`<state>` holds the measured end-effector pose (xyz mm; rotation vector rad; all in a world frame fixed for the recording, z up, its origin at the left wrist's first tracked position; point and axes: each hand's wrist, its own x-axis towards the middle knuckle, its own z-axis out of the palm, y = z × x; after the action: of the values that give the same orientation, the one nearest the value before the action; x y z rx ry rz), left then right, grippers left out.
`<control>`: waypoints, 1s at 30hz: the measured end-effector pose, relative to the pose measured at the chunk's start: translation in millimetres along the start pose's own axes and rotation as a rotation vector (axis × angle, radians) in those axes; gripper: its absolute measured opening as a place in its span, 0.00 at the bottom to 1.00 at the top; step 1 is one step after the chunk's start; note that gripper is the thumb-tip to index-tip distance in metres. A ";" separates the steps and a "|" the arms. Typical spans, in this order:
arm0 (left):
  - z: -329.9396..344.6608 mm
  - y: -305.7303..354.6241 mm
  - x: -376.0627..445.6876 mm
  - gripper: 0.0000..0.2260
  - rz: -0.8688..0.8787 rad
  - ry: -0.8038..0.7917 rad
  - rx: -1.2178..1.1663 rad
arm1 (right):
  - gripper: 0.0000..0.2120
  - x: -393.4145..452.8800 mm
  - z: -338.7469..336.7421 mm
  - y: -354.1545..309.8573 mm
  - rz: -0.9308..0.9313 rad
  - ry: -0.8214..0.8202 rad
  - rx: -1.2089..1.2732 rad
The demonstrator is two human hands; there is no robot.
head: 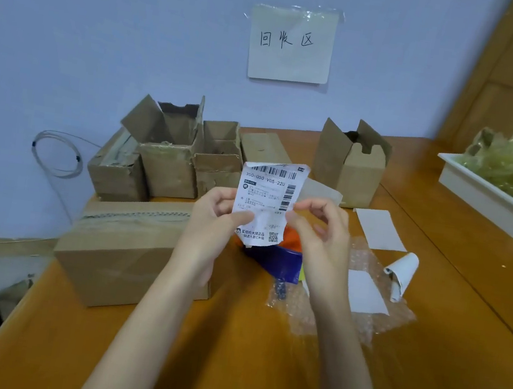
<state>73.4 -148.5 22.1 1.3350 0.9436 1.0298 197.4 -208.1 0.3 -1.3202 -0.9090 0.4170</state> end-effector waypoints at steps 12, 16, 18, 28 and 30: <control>-63.1 6.8 -18.2 0.17 0.223 0.278 0.258 | 0.10 18.7 42.5 -18.2 0.072 0.014 0.190; -104.9 -2.4 -26.7 0.13 0.343 0.623 0.410 | 0.10 20.0 57.9 -17.4 0.235 -0.037 0.371; -115.0 -12.3 -29.1 0.12 0.354 0.671 0.538 | 0.09 16.9 66.4 -12.9 0.373 -0.094 0.489; -137.0 -24.0 -6.5 0.35 0.071 0.453 0.570 | 0.10 4.2 93.7 6.7 0.675 -0.181 0.598; -141.0 -26.1 -4.6 0.35 0.119 0.383 0.390 | 0.09 4.0 88.2 -0.6 0.627 -0.143 0.674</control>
<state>-61.6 -110.6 -8.6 1.5565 1.4206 1.2650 132.2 -148.5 0.8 -0.9193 -0.3772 1.2017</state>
